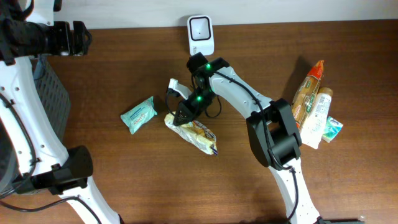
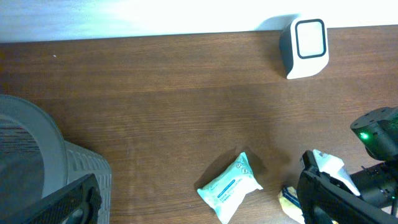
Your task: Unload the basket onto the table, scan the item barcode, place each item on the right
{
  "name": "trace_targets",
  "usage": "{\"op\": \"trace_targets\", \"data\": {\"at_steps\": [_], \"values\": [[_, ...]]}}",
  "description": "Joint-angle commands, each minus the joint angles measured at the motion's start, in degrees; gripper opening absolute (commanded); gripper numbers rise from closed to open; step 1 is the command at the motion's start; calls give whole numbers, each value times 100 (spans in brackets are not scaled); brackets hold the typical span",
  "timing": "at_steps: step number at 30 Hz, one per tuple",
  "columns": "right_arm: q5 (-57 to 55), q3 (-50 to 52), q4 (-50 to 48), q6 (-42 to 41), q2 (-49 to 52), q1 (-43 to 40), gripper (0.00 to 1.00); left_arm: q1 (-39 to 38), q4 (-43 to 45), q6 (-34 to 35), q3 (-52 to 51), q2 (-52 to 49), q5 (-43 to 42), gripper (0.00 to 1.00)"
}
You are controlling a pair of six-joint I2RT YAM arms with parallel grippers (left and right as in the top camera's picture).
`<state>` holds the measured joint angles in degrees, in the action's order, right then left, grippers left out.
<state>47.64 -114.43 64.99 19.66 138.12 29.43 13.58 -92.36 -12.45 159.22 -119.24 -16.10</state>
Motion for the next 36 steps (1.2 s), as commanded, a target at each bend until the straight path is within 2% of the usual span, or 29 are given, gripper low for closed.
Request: {"op": "trace_targets", "data": {"at_steps": [1, 6, 9, 17, 19, 26, 31, 36], "values": [[-1187, -22, -164, -66, -79, -35, 9, 9, 7, -31, 15, 55, -46, 99], [-1652, -22, -267, -129, -79, -197, 16, 9, 7, -31, 15, 52, -46, 99], [-1840, -22, -291, -127, -79, -361, 46, 15, 7, -31, 15, 55, -46, 99], [-1834, -166, -151, -122, -129, -682, 48, 11, 7, -33, 15, 55, -46, 99], [-1836, -426, 63, -90, -181, -656, 48, 9, 7, -33, 15, 55, -44, 99], [-1928, -1576, 970, -44, -201, -442, 59, 15, 7, -33, 15, 55, -46, 99], [-3003, -2041, 1659, -122, -203, 59, 58, 9, 7, -33, 15, 55, -46, 99], [-5318, -2046, 2256, -1672, -201, 1025, 58, 9, 7, -31, 15, 55, -46, 99]]}}
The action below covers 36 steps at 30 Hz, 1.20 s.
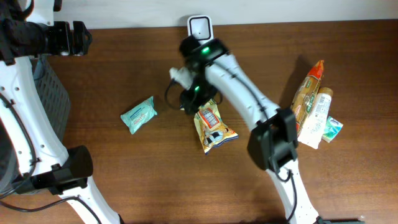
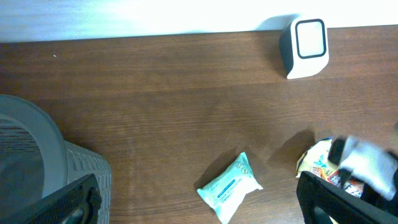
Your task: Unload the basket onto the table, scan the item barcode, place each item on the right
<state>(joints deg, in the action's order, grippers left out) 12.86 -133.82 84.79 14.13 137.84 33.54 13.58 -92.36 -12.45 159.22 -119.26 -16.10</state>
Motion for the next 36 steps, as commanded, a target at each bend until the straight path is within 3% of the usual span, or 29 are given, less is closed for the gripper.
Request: {"op": "trace_targets", "data": {"at_steps": [1, 3, 6, 10, 25, 27, 28, 30, 36], "values": [[-2240, -94, 385, -1493, -173, 761, 58, 9, 7, -33, 15, 57, -46, 99], [-3169, 35, 592, -2367, -173, 1091, 63, 9, 7, -33, 15, 57, -46, 99], [-3727, 393, 647, -2859, -170, 1401, 74, 9, 7, -33, 15, 57, -46, 99], [-4339, 994, 627, -3314, -173, 1674, 76, 9, 7, -33, 15, 57, -46, 99], [-4962, 2798, -682, -3309, -170, 1843, 76, 9, 7, -33, 15, 55, -46, 99], [-4981, 3040, -933, -3309, -170, 1770, 60, 9, 7, -33, 15, 57, -46, 99], [-4979, 3088, -1008, -3309, -170, 1735, 45, 9, 7, -33, 15, 57, -46, 99], [-5003, 3091, -1071, -3309, -173, 1665, 4, 9, 7, -33, 15, 57, -46, 99], [-5080, 2728, -876, -3237, -258, 1622, 4, 9, 7, -33, 15, 57, -46, 99]]}}
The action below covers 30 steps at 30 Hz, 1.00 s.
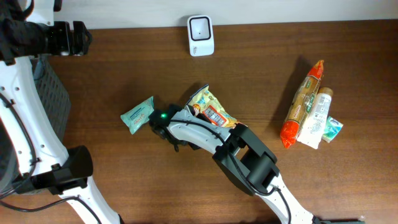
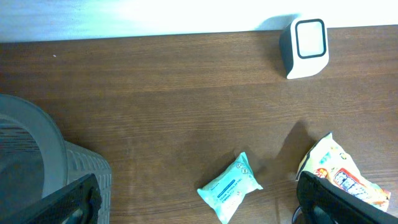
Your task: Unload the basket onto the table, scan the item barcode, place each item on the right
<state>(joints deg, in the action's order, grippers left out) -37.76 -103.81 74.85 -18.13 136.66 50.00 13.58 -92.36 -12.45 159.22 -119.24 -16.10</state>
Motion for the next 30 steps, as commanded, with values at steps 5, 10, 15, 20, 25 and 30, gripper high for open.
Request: {"op": "trace_targets", "data": {"at_steps": [5, 10, 15, 20, 25, 30], "values": [[1932, -1320, 555, 1211, -767, -98, 4, 9, 7, -33, 15, 55, -44, 99], [5751, -1674, 710, 2583, -1397, -691, 4, 9, 7, -33, 15, 55, -46, 99], [8067, -841, 726, 3823, -1349, -1425, 4, 9, 7, -33, 15, 55, -46, 99], [8330, 472, -140, 3891, -1340, -2000, 4, 9, 7, -31, 15, 55, -46, 99], [6863, 905, -1012, 3362, -1340, -2616, 47, 9, 7, -33, 15, 55, -46, 99], [7241, 667, -1523, 3112, -1353, -3112, 65, 9, 7, -31, 15, 55, -46, 99]]}}
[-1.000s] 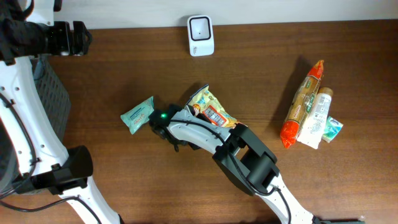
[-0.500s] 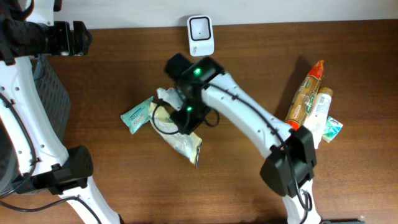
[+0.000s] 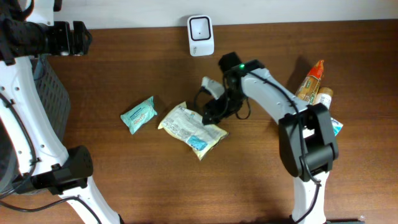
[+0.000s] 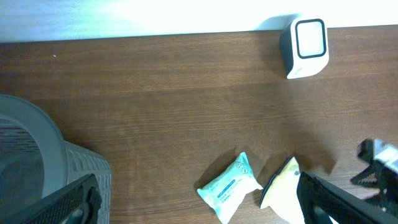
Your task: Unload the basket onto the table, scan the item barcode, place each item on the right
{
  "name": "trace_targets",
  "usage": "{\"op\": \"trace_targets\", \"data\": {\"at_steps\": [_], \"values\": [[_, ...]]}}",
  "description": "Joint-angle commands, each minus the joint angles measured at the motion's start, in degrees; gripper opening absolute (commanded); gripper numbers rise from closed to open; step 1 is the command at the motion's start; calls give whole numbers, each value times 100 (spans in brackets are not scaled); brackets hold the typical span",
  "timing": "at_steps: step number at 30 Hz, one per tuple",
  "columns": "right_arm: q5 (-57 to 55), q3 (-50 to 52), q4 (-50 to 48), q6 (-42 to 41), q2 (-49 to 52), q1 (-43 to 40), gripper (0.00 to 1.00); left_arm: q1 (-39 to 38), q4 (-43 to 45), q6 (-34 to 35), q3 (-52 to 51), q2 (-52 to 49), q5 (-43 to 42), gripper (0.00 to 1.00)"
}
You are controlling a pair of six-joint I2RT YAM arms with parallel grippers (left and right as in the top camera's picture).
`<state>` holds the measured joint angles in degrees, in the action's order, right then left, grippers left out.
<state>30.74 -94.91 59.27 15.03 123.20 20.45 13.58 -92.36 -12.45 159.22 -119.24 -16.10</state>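
The snack bag [image 3: 188,128] lies mid-table with its pale back side up; its pale corner [image 4: 278,187] also shows in the left wrist view. My right gripper [image 3: 213,112] is at the bag's upper right edge and looks shut on it. The white barcode scanner [image 3: 200,34] stands at the table's far edge, well apart from the bag, and is seen again as the scanner [image 4: 304,47]. My left gripper [image 4: 198,204] hangs open high over the table's left end, holding nothing.
A teal wipes pack [image 3: 138,114] lies just left of the bag. An orange packet [image 3: 307,90], a tube [image 3: 318,107] and other items sit piled at the right. A grey basket [image 4: 37,163] stands at the left edge.
The bag showed its printed face, with my right gripper at its left. Now it lies pale side up, slightly lower left, with the gripper at its right edge. The left arm has not moved.
First my right gripper held the bag lying mid-table. Then the bag hung printed side up just below the scanner. Later it was tilted, printed side up, nearer the table's middle. Now it rests back side up beside the teal pack.
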Motion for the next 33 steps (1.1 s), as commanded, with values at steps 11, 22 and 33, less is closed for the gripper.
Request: {"op": "trace_targets", "data": {"at_steps": [11, 22, 33], "values": [[372, -654, 664, -820, -85, 1670, 57, 9, 7, -31, 15, 55, -46, 99], [-2092, 162, 737, -2002, -59, 1928, 54, 9, 7, -33, 15, 55, -46, 99], [-1189, -986, 782, -1025, -551, 815, 59, 9, 7, -33, 15, 55, -46, 99]]}}
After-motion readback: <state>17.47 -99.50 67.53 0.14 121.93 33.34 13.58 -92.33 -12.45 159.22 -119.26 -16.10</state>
